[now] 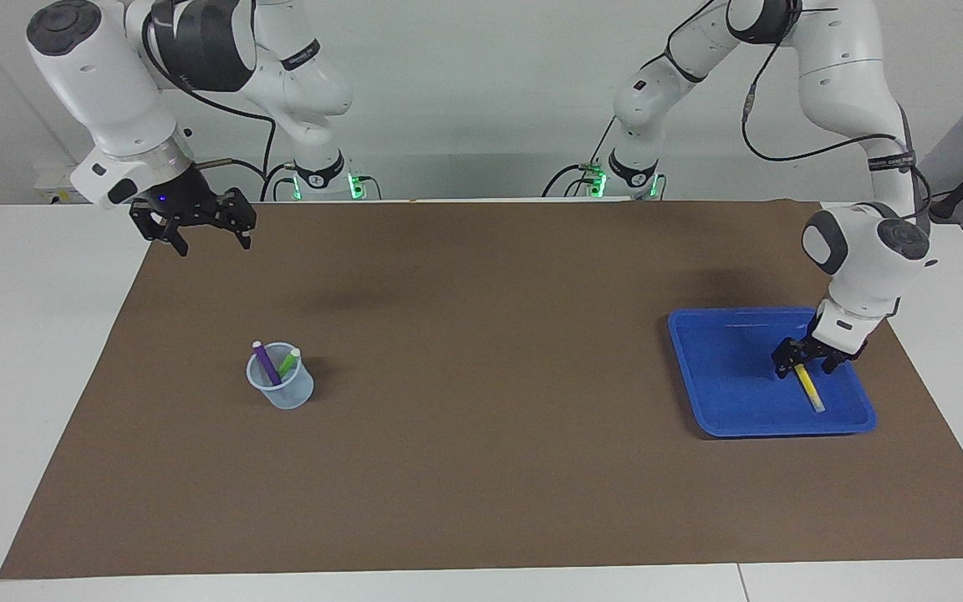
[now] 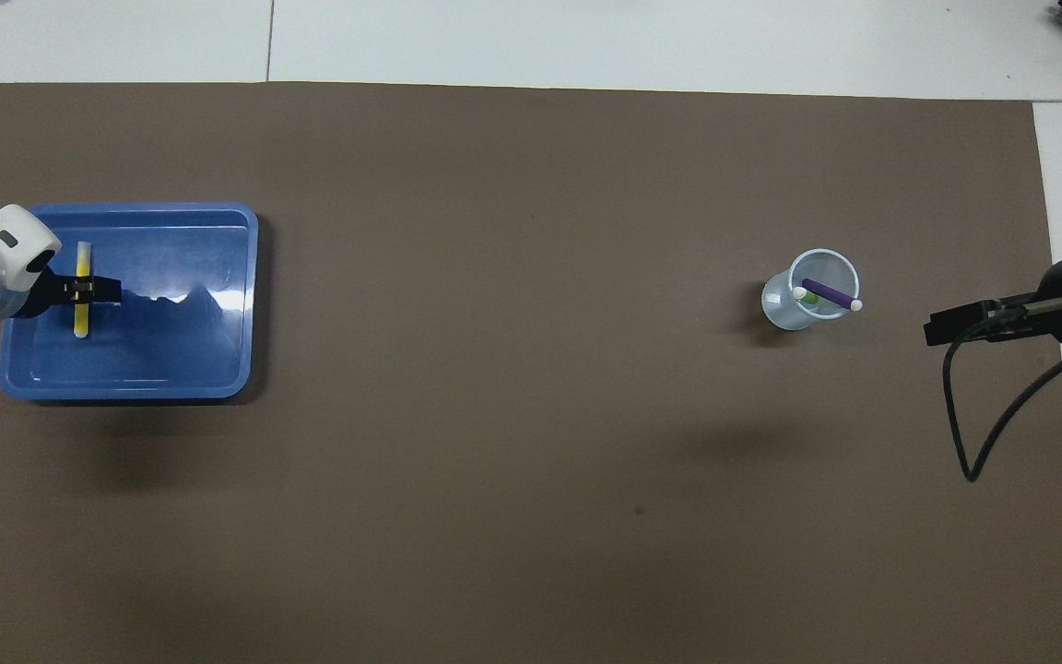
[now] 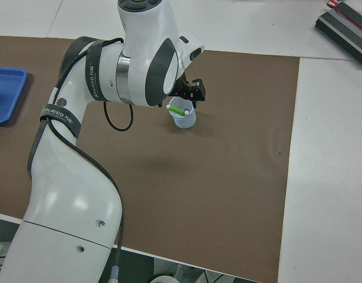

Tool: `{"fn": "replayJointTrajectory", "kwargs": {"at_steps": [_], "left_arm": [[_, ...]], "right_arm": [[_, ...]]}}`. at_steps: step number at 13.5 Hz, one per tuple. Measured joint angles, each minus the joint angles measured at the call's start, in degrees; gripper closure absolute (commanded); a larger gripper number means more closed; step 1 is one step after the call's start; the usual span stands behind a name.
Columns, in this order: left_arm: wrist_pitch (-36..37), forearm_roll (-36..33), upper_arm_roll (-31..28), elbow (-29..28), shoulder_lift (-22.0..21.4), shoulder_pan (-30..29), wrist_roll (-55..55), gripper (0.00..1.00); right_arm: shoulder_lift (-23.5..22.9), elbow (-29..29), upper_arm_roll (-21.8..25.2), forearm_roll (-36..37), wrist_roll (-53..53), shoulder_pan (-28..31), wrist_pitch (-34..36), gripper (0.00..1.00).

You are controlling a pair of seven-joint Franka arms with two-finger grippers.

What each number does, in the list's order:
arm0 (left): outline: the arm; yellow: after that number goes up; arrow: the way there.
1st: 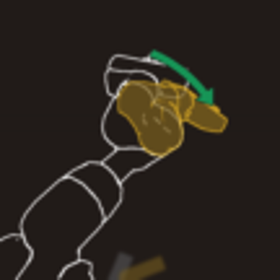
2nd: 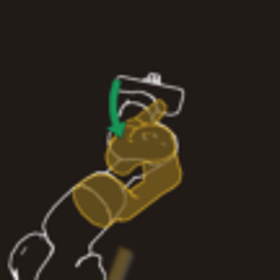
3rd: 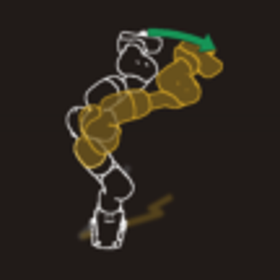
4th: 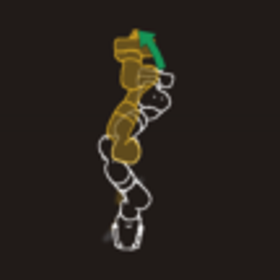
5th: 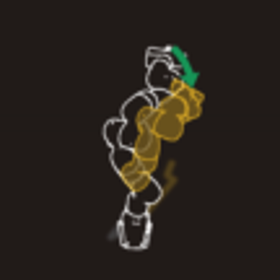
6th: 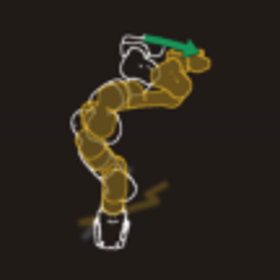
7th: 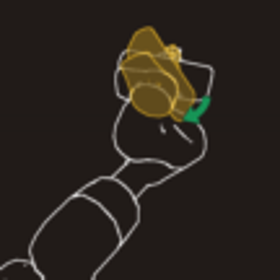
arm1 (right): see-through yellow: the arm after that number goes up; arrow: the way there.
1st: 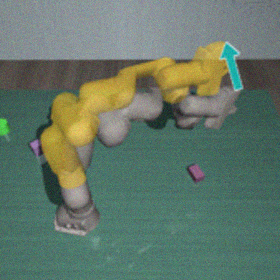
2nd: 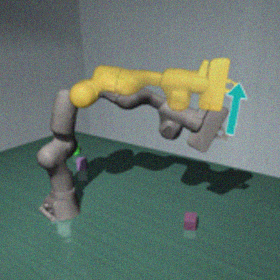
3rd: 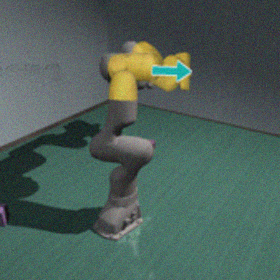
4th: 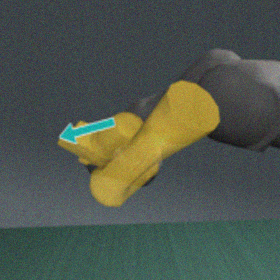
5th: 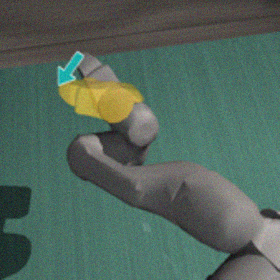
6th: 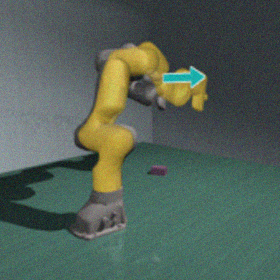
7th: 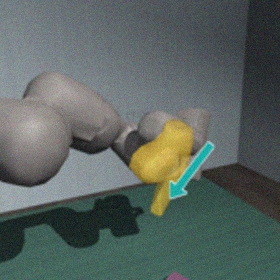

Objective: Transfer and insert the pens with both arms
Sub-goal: 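Lower the left gripper over the yellow pen and close on it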

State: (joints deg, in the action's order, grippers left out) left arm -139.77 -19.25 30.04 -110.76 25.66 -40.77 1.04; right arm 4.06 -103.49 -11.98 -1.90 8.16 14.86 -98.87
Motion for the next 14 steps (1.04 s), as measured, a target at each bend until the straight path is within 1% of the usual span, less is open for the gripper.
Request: {"fn": "replayJointTrajectory", "kwargs": {"at_steps": [5, 7, 8, 12, 14], "left_arm": [[-0.14, -0.05, 0.38, 0.12, -0.05, 0.0, 0.0, 0.72], [-0.15, -0.09, 0.34, 0.2, -0.11, -0.02, 0.0, 0.93], [-0.15, -0.15, 0.35, 0.27, -0.23, -0.02, 0.0, 1.0], [-0.03, -0.24, 0.29, 0.28, -0.29, -0.04, 0.0, 1.0], [1.56, 0.18, 0.44, 1.04, -0.22, 0.08, -0.33, 1.0]], "right_arm": [[0.17, -0.21, 0.0, 0.0, 0.0, 0.0, -0.01, 0.0], [0.23, -0.23, 0.0, 0.0, 0.0, 0.0, 0.0, 0.0], [0.23, -0.25, 0.0, 0.0, 0.0, 0.0, -0.01, 0.0], [0.28, -0.28, 0.0, 0.0, 0.0, 0.0, -0.01, 0.0], [0.31, -0.39, 0.0, 0.0, 0.0, 0.0, -0.01, 0.0]]}}
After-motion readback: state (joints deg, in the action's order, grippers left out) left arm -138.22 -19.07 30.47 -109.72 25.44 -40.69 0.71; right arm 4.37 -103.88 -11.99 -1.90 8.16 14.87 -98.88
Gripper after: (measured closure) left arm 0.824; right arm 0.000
